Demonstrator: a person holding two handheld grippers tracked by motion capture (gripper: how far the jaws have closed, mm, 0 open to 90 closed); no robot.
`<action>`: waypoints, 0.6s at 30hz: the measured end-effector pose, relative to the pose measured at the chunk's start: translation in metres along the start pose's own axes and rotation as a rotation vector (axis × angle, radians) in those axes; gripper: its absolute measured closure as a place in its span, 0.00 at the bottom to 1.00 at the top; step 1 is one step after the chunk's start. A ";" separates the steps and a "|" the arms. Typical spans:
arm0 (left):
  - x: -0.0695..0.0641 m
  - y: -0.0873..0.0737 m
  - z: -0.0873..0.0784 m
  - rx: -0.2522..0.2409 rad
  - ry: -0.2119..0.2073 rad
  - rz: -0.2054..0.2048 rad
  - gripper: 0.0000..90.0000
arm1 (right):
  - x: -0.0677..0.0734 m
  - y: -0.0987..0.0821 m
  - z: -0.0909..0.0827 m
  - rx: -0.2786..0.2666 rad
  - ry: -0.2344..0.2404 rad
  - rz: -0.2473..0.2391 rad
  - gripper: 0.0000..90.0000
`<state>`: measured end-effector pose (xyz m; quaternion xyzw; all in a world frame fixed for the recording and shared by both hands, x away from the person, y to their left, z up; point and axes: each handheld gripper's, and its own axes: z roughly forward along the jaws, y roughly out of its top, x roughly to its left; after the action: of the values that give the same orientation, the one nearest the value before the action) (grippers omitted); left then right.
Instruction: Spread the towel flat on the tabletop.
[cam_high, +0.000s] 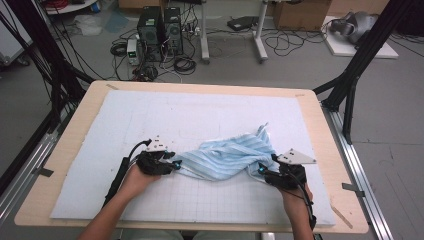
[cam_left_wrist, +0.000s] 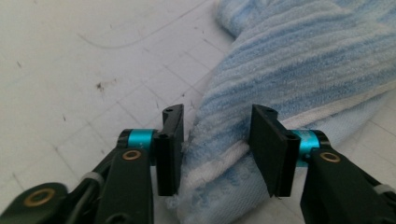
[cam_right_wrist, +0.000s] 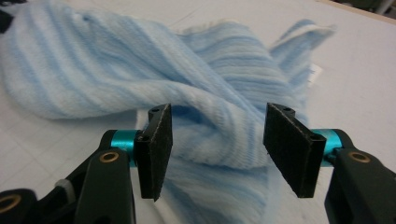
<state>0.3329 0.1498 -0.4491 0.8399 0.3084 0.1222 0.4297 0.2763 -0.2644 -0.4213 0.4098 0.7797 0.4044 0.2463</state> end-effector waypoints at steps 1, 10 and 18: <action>-0.002 0.001 0.000 -0.002 0.026 0.018 0.91 | 0.002 0.001 0.002 0.005 0.010 -0.006 0.48; 0.029 0.013 -0.030 -0.213 0.248 -0.056 0.95 | 0.028 0.005 0.031 0.072 0.186 -0.092 0.46; 0.061 0.022 -0.049 -0.327 0.379 -0.107 0.95 | 0.050 0.024 0.050 0.067 0.190 -0.174 0.46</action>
<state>0.3662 0.2094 -0.4057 0.7039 0.4036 0.3027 0.5000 0.2953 -0.1927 -0.4320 0.3086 0.8452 0.3921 0.1917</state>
